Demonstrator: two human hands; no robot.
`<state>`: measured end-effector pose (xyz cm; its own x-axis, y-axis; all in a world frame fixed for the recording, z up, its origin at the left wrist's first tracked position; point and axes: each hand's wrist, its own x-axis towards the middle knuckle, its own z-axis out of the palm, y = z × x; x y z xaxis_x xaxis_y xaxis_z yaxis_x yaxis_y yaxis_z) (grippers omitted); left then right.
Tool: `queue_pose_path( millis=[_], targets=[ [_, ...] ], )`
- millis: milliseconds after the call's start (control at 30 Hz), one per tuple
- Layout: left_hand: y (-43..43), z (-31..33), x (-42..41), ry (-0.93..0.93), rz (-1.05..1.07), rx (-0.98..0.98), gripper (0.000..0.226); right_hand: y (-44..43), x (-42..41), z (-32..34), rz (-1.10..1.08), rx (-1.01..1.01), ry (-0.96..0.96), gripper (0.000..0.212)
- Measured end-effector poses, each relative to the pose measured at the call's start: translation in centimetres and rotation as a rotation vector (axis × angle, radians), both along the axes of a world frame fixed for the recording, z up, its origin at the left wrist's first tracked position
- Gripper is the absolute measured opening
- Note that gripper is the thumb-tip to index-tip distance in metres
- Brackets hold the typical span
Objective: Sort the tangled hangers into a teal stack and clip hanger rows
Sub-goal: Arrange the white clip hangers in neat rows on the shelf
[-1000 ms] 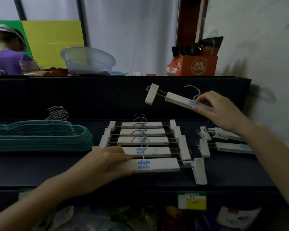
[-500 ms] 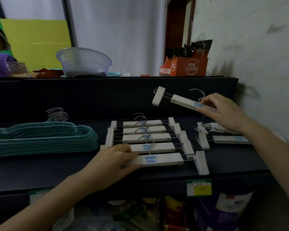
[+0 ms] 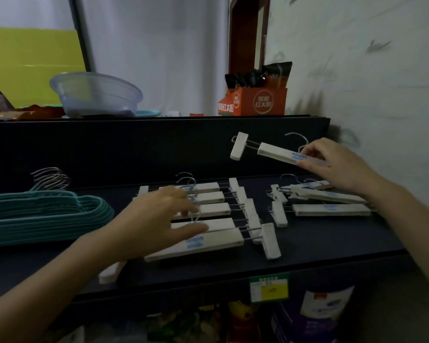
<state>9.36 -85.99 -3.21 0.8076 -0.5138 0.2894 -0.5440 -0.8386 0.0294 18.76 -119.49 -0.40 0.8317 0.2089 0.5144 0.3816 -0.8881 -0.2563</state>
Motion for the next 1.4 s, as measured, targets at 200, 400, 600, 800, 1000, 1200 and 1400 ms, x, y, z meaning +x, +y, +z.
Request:
queue_pose_path(
  millis=[200, 400, 600, 800, 1000, 1200, 1400],
  targets=[
    [-11.5, 1.6, 4.8, 0.053, -0.109, 0.132, 0.061, -4.7, 1.7, 1.2, -0.011, -0.028, 0.001, 0.028],
    [-22.5, 0.9, 11.4, 0.158, -0.136, 0.174, 0.091, -8.9, 4.4, 1.1, -0.011, -0.063, 0.028, 0.028],
    [-26.9, -0.5, 16.9, 0.536, 0.024, 0.324, 0.109, -11.0, 7.2, 0.7, 0.077, -0.091, 0.055, 0.03],
    [-26.5, -1.8, 15.9, 0.579, -0.007, 0.253, 0.097, -11.5, 10.0, 0.1, 0.201, -0.122, 0.162, 0.029],
    [-25.6, -1.7, 11.9, 0.6, -0.114, 0.26, 0.092, -10.5, 13.2, -2.0, 0.282, -0.198, 0.305, 0.026],
    [-25.8, -1.6, 9.0, 0.58, -0.175, 0.252, 0.086, -8.4, 15.4, -4.6, 0.369, -0.292, 0.397, 0.02],
    [-25.9, -1.6, 8.7, 0.566, -0.166, 0.238, 0.087, -6.7, 15.6, -5.3, 0.361, -0.366, 0.435, 0.028]
  ],
)
